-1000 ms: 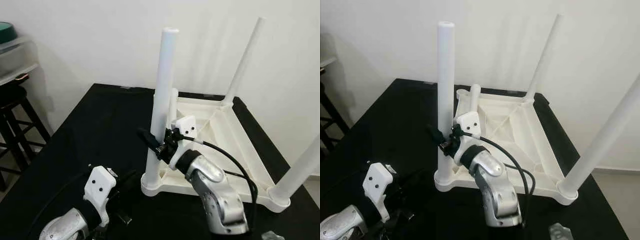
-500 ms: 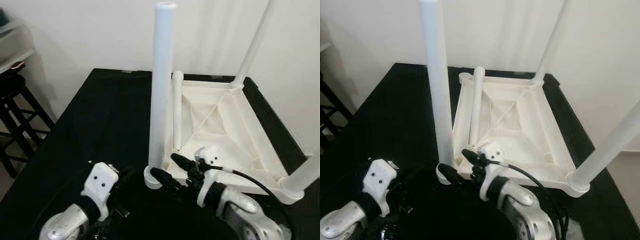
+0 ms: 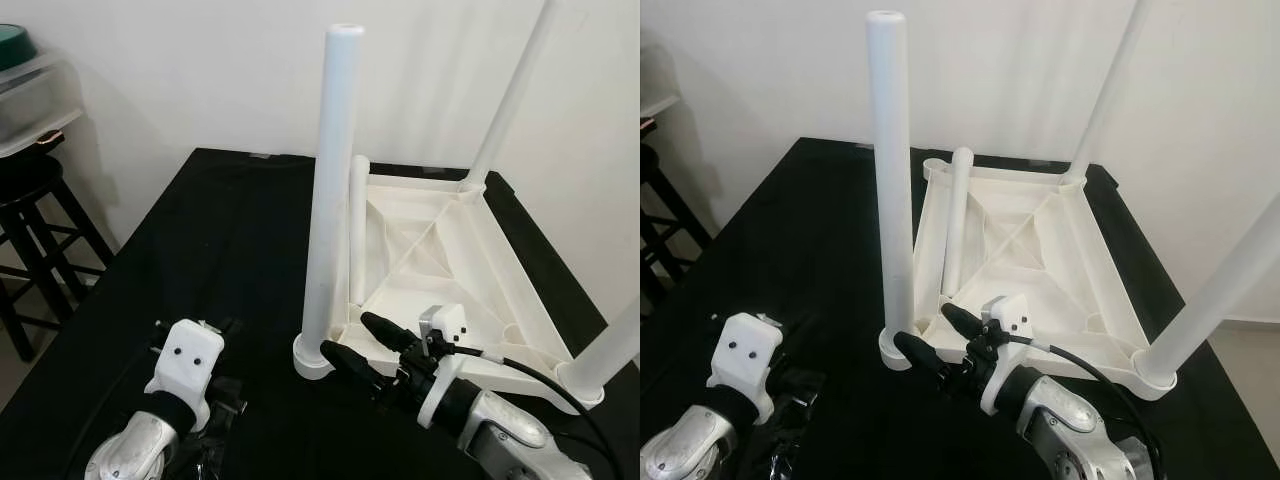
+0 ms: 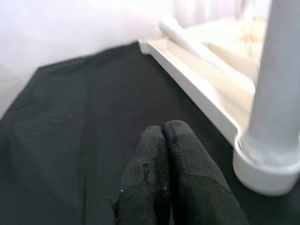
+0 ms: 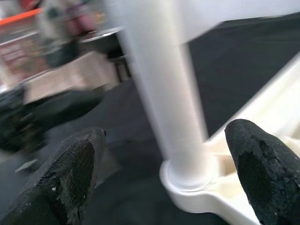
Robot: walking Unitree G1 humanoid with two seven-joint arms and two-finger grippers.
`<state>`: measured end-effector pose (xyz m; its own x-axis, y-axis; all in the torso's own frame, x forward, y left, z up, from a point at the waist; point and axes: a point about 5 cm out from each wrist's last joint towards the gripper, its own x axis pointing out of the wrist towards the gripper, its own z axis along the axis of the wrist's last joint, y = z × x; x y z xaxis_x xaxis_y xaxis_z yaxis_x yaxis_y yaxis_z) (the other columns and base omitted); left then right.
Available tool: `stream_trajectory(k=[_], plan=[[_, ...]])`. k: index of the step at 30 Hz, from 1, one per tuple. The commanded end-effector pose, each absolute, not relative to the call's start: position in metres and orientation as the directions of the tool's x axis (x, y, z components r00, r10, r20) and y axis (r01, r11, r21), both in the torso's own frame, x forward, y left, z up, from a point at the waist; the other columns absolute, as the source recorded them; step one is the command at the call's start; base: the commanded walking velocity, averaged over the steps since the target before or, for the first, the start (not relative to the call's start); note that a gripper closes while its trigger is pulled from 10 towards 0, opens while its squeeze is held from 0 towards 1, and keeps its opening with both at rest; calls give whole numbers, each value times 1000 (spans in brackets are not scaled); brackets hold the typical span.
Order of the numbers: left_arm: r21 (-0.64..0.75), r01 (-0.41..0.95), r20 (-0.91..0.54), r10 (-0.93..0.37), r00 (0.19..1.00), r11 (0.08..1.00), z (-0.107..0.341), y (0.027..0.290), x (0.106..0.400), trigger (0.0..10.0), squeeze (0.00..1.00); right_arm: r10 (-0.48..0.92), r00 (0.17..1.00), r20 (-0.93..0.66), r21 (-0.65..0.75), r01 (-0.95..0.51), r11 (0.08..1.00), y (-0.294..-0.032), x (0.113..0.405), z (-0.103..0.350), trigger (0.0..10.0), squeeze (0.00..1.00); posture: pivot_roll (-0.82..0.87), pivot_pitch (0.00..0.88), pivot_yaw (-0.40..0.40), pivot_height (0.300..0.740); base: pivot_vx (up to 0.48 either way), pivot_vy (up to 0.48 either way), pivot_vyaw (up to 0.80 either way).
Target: Building children table
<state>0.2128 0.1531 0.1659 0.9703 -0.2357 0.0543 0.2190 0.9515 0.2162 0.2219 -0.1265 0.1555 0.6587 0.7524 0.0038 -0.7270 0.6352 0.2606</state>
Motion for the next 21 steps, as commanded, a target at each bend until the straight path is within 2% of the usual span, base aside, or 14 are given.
stream_trajectory(k=[1,5,8,21], plan=[[204,221,50,-235,971,954,163,151,214,10000,0,798,601,35,263,-776,573,-123,216,157,10000,0,11,35,-91,740,0,0,0],[195,240,53,-254,966,951,162,149,214,10000,0,816,576,39,274,-792,546,-122,214,155,10000,0,7,30,-86,740,0,-176,0],[199,275,45,-289,956,941,160,146,214,10000,0,834,551,31,282,-805,521,-121,212,153,10000,0,5,24,-83,740,0,-456,0],[220,278,45,-295,954,935,158,145,214,10000,0,856,515,53,325,-819,473,-119,212,150,10000,0,31,21,-86,740,0,-469,0]])
